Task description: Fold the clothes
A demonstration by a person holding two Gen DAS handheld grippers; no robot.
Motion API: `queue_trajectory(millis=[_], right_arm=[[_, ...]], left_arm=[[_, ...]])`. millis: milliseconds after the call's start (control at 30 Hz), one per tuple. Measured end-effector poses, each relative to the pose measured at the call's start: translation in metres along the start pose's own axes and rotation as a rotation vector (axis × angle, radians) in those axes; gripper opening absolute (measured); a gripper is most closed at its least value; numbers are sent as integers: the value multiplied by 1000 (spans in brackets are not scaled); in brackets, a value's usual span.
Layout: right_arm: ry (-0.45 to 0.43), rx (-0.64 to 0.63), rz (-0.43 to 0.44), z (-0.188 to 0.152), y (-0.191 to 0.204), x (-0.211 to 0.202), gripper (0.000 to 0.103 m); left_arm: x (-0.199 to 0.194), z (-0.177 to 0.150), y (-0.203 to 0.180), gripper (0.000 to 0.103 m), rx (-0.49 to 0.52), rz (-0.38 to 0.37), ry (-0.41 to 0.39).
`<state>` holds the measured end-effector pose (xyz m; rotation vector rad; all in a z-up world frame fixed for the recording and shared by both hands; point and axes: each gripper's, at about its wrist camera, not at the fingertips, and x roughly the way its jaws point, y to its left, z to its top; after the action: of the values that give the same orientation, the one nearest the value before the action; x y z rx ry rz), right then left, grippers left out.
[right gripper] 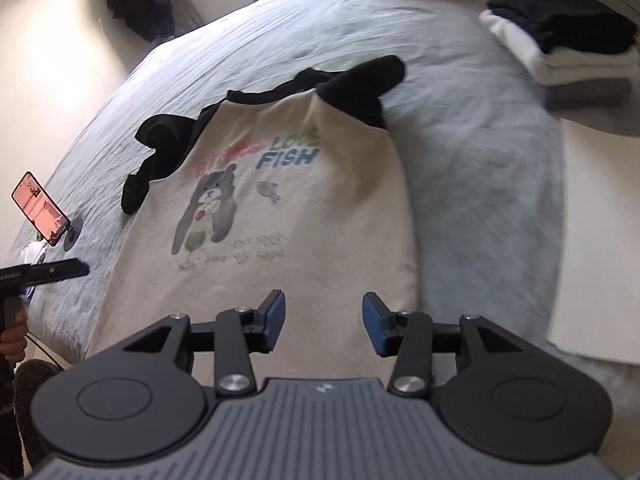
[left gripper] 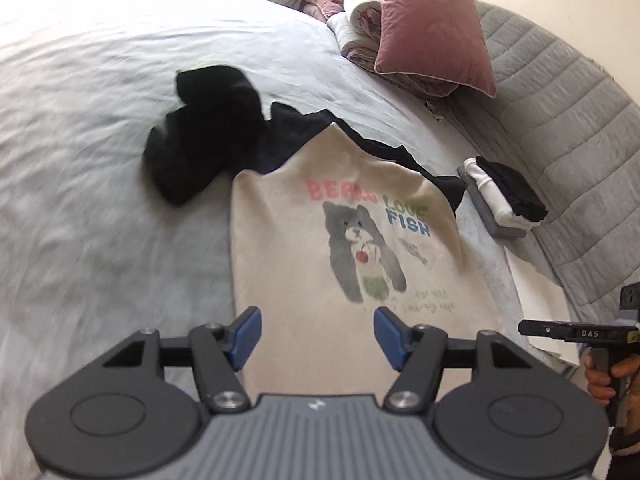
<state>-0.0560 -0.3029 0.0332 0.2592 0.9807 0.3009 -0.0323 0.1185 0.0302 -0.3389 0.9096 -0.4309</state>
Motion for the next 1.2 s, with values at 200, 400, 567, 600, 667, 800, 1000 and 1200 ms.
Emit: queue_trajectory(millis=[200, 400, 567, 600, 667, 800, 1000, 1200], right_arm=[[13, -31, 40, 26, 25, 23, 48], [-20, -58, 86, 59, 53, 50, 51], [-11, -57, 122, 80, 76, 84, 51], [-10, -64, 123, 85, 82, 91, 51], [-9, -78, 124, 93, 93, 104, 51], [-24, -95, 122, 103, 110, 129, 51], [-5, -63, 126, 109, 122, 163, 51], [-10, -59, 110, 113, 132, 175, 51]], left_arm=[[18, 36, -3, 76, 10, 95, -55], [31, 62, 16, 83, 11, 284, -141], [53, 74, 48, 82, -60, 399, -158], [59, 76, 52, 81, -61, 426, -158], [68, 80, 62, 78, -68, 461, -156], [84, 79, 77, 66, -88, 466, -136], [82, 84, 76, 10, -37, 484, -162], [48, 101, 74, 9, -27, 688, -360]])
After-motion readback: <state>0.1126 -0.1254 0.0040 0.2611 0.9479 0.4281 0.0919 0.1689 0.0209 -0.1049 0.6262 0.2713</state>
